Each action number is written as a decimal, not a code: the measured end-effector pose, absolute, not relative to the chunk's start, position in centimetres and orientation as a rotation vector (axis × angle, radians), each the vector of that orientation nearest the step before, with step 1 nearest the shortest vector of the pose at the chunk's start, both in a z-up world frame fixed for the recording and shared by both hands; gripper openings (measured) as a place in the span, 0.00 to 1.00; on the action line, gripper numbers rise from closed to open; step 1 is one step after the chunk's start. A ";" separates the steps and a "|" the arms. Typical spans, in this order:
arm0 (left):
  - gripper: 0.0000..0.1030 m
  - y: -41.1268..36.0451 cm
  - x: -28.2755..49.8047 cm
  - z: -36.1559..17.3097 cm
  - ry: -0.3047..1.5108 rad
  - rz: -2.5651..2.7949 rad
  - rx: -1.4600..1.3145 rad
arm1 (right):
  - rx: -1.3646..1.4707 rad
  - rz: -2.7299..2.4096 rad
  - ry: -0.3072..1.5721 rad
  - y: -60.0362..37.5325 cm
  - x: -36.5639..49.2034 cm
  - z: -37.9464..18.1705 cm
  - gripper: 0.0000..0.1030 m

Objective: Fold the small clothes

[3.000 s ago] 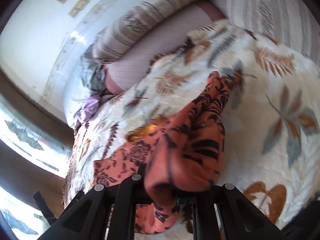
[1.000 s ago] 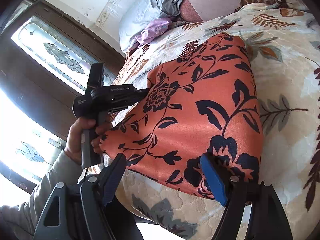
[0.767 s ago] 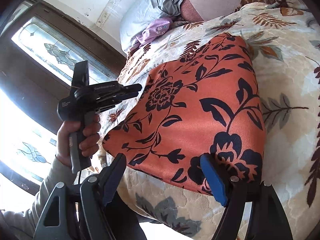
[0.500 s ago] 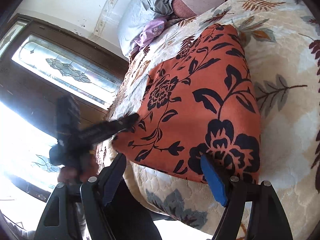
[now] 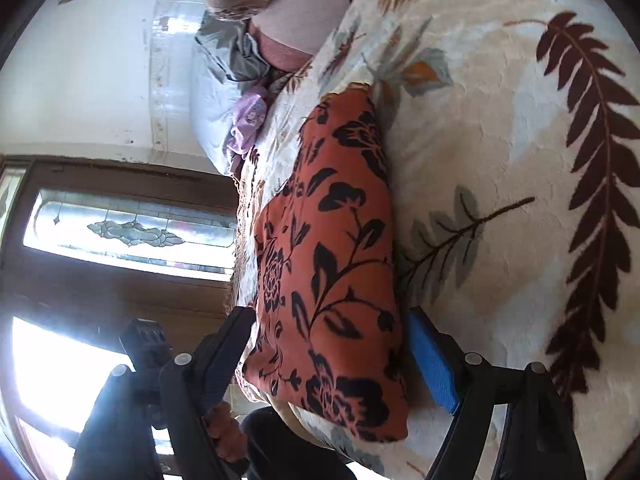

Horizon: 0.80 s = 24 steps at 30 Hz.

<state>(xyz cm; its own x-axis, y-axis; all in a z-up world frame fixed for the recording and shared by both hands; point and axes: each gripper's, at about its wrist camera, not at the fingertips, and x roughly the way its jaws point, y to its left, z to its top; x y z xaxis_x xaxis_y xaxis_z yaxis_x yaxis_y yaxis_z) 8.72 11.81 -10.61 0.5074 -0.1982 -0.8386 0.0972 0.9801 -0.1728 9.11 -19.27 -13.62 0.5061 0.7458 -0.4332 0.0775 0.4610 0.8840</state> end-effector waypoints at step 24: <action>0.29 12.5 8.2 -11.1 0.967 -0.216 -0.119 | 0.941 0.473 1.034 -19.3 14.0 -12.6 0.72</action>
<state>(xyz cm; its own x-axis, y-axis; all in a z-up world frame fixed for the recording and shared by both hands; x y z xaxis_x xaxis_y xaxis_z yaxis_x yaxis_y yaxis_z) 8.17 12.48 -11.11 0.5487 -0.2343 -0.8025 0.1287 0.9722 -0.1958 14.05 -19.30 -12.58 0.4630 0.7233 -0.5123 0.0855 0.5388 0.8381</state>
